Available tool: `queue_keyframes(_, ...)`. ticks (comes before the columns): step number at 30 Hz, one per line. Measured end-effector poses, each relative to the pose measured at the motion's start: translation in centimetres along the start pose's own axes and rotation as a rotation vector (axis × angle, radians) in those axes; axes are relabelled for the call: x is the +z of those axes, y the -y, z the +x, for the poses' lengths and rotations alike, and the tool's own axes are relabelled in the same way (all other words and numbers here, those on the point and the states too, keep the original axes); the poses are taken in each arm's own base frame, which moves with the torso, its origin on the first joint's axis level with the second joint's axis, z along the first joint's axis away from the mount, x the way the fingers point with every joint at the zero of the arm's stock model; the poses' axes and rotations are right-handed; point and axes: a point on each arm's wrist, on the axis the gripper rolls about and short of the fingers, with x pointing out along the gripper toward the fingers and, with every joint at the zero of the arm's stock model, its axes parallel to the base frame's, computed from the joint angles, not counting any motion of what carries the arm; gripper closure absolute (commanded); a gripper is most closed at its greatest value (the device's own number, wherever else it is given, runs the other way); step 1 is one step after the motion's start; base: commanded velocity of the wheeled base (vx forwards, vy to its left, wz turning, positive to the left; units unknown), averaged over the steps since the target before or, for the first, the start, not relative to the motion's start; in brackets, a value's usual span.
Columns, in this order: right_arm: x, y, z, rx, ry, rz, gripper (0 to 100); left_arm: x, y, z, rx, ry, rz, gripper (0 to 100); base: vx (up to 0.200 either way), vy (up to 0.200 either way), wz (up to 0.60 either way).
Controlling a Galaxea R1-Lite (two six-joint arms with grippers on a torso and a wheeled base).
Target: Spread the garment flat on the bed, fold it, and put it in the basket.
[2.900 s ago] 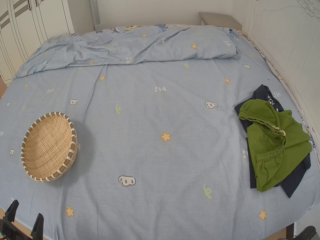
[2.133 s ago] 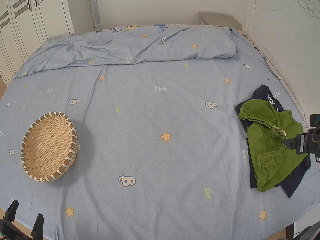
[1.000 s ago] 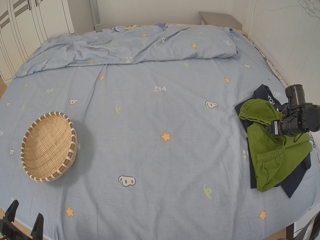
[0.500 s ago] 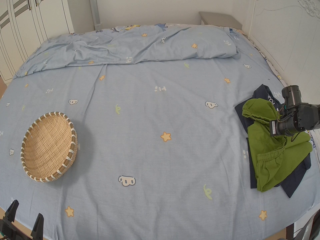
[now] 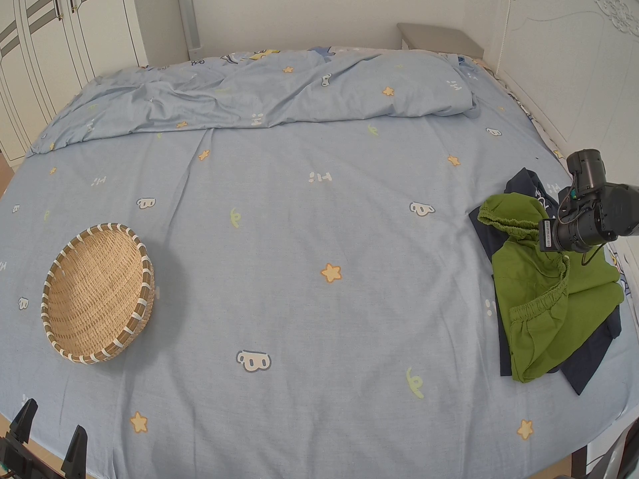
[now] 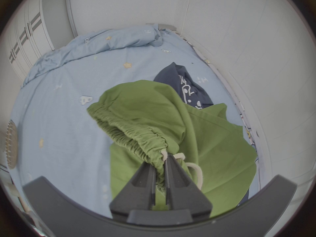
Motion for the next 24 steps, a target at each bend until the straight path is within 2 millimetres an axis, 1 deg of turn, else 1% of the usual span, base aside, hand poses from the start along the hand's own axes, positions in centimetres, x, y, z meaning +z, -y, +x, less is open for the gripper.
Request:
queue_keyframes(4, 1.2, -0.7, -2.2, 0.082, -0.030, 0.035, 100, 0.0, 0.0, 0.0, 0.000, 0.000, 0.000, 0, 0.000, 0.000, 0.00)
queue_keyframes(6, 2.0, -1.2, -3.6, 0.135, -0.042, 0.067, 100, 0.0, 0.0, 0.0, 0.000, 0.000, 0.000, 0, 0.000, 0.000, 0.00)
queue_keyframes(10, 4.0, -2.5, -7.3, 0.269, -0.056, 0.150, 100, 0.0, 0.0, 0.0, 0.000, 0.000, 0.000, 0, 0.000, 0.000, 0.00)
queue_keyframes(14, 5.2, -4.7, -10.7, 0.388, -0.042, 0.186, 100, 0.0, 0.0, 0.0, 0.001, 0.000, 0.000, 0, 0.000, 0.000, 0.00)
queue_keyframes(17, 5.1, -6.7, -12.4, 0.457, -0.047, 0.177, 100, 0.0, 0.0, 0.0, 0.001, 0.000, 0.000, 0, 0.000, 0.000, 0.00)
queue_keyframes(21, 4.1, -9.5, -14.1, 0.519, -0.082, 0.183, 100, 0.0, 0.0, 0.0, 0.000, 0.000, 0.000, 0, 0.000, 0.000, 0.00)
queue_keyframes(24, 3.5, -11.4, -15.1, 0.533, -0.079, 0.205, 100, 0.0, 0.0, 0.0, 0.000, 0.000, 0.000, 0, 0.000, 0.000, 0.00)
